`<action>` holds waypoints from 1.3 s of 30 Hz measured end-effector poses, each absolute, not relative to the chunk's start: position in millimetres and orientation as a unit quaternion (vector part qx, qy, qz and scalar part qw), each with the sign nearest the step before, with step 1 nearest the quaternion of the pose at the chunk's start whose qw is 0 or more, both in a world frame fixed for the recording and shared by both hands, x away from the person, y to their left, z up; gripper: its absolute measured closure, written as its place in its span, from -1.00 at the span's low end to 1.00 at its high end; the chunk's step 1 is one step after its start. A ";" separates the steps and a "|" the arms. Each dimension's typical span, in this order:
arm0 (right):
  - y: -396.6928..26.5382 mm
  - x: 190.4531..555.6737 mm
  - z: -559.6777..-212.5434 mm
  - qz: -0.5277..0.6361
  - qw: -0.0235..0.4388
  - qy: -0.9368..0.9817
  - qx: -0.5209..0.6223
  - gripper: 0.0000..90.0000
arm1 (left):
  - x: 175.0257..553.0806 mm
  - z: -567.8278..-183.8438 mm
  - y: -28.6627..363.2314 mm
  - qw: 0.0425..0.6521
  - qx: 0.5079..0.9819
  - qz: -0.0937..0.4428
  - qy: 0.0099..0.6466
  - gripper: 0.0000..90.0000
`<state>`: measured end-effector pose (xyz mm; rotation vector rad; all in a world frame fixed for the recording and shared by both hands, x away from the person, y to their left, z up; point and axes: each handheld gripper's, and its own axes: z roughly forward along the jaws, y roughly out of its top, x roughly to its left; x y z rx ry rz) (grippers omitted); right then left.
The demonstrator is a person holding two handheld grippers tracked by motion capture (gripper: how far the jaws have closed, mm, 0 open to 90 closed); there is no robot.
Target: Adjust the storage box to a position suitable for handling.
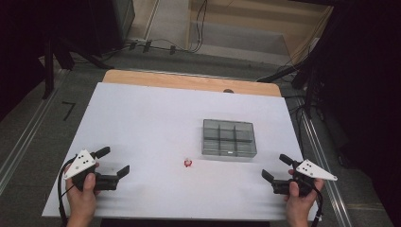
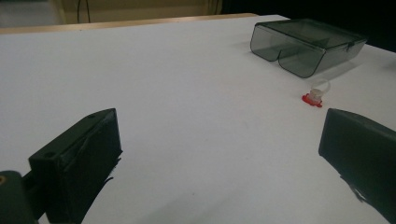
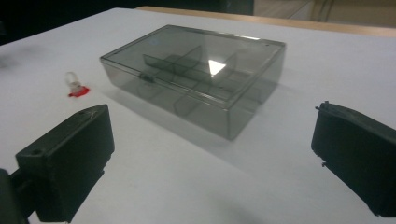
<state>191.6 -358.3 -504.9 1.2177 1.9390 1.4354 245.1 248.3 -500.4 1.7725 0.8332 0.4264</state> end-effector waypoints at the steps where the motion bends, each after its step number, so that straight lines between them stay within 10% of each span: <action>1: -356.6 192.7 -504.1 0.520 0.211 0.704 0.436 -1.00 | 245.2 -500.4 248.0 0.537 0.747 0.179 0.350 -1.00; 39: -365.7 250.2 -477.9 0.497 0.174 0.696 0.488 -1.00 | 243.8 -500.8 248.4 0.543 0.747 0.171 0.343 -1.00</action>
